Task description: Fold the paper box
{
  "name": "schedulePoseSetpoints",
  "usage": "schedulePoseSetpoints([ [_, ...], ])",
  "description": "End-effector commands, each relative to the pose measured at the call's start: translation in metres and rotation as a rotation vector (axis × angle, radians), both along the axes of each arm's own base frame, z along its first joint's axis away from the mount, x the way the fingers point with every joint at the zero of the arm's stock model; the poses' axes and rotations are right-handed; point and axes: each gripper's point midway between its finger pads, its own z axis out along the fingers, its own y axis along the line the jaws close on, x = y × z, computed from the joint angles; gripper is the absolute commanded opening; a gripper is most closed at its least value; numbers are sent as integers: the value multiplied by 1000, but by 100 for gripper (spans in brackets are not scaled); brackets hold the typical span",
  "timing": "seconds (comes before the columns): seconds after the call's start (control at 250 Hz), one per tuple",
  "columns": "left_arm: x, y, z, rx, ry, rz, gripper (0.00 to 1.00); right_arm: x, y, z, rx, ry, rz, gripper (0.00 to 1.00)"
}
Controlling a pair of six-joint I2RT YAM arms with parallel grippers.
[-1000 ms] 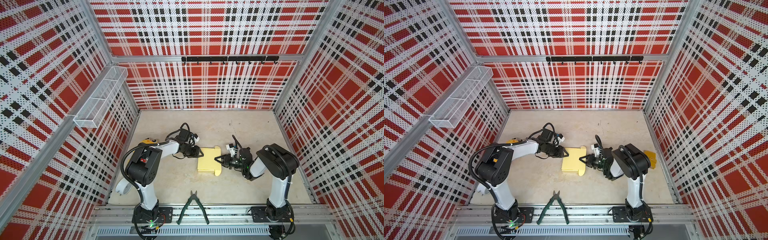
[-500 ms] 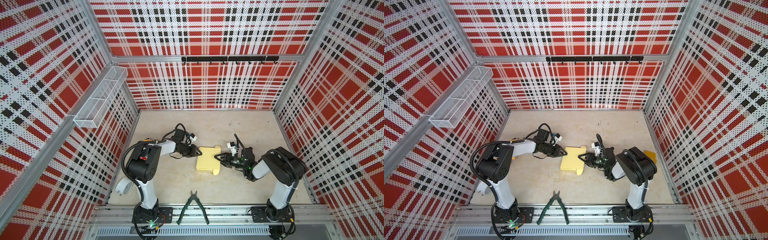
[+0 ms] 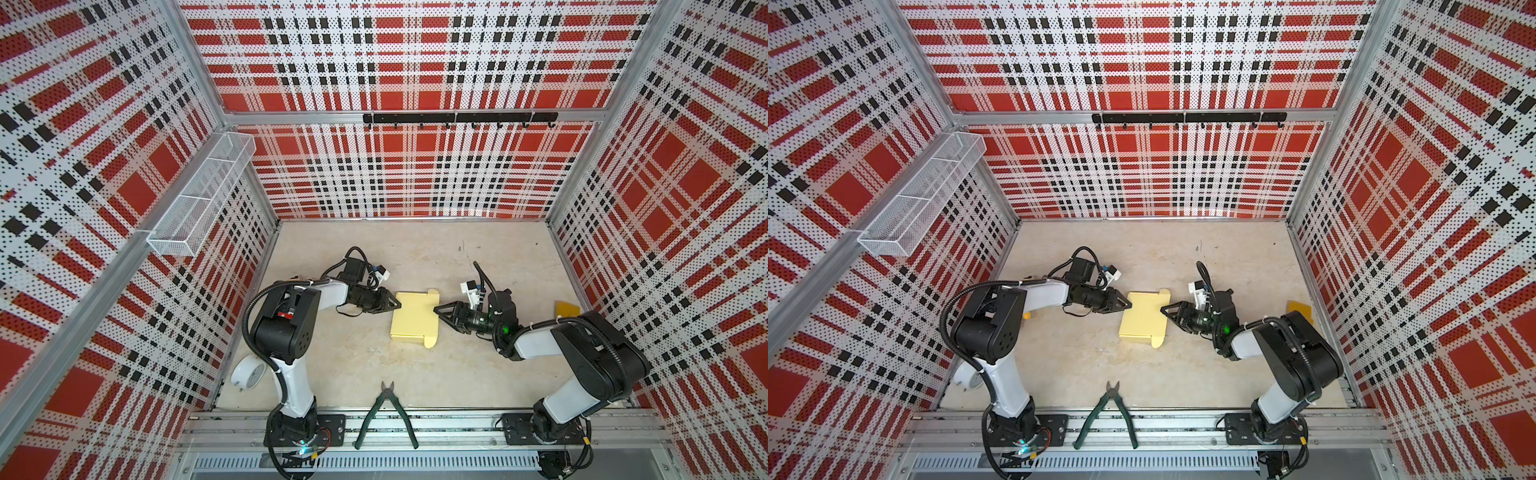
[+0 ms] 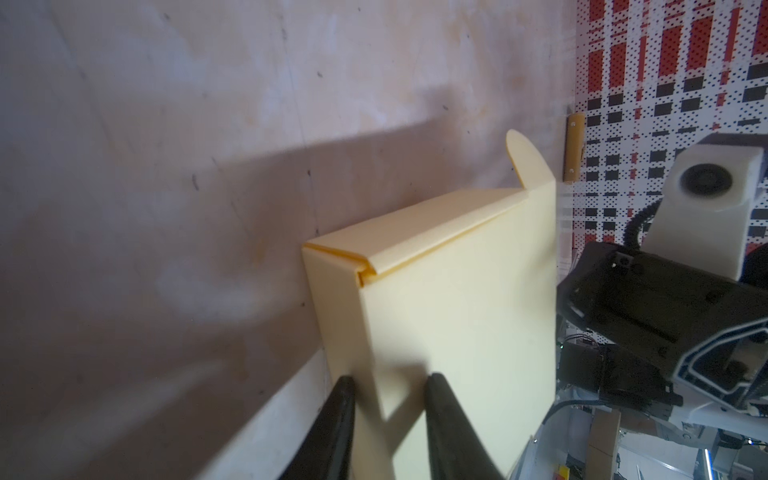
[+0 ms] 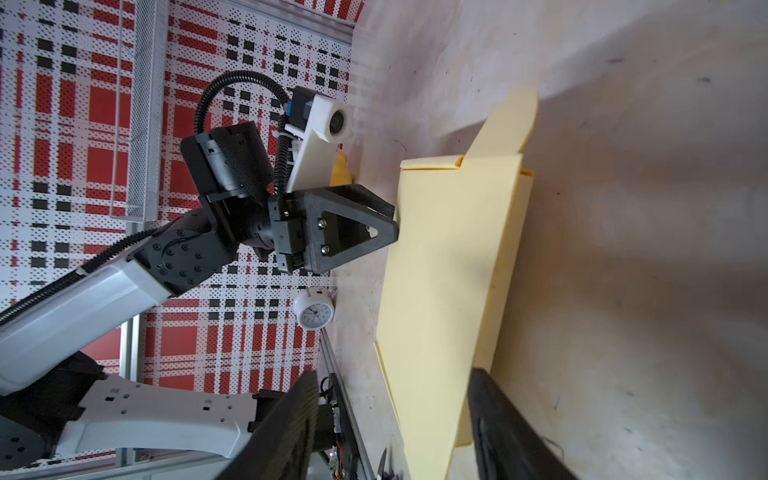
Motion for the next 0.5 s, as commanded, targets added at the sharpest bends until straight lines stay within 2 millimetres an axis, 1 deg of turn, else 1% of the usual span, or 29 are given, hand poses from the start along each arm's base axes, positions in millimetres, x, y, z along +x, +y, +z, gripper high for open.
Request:
schedulePoseSetpoints([
  [0.0, -9, 26, -41, 136, 89, 71, 30, 9, 4, 6, -23, -24, -31, 73],
  [0.044, -9, 26, -41, 129, 91, 73, 29, 9, 10, 7, -30, -27, -23, 74],
  [0.124, -9, 26, -42, 123, 93, 74, 28, 8, 20, 1, -38, -8, -9, 74],
  [0.224, -11, 26, -46, 123, 99, 74, 27, 10, 22, -3, -6, 6, -23, 74],
  [0.356, -12, 29, -49, 130, 110, 81, 25, 7, 18, -9, -8, 16, -36, 73],
  [0.428, -11, 31, -50, 138, 115, 87, 25, 6, 11, -7, -22, 8, -49, 73],
  [0.496, -11, 33, -50, 140, 113, 89, 23, 5, 1, -2, -26, -1, -63, 73],
])
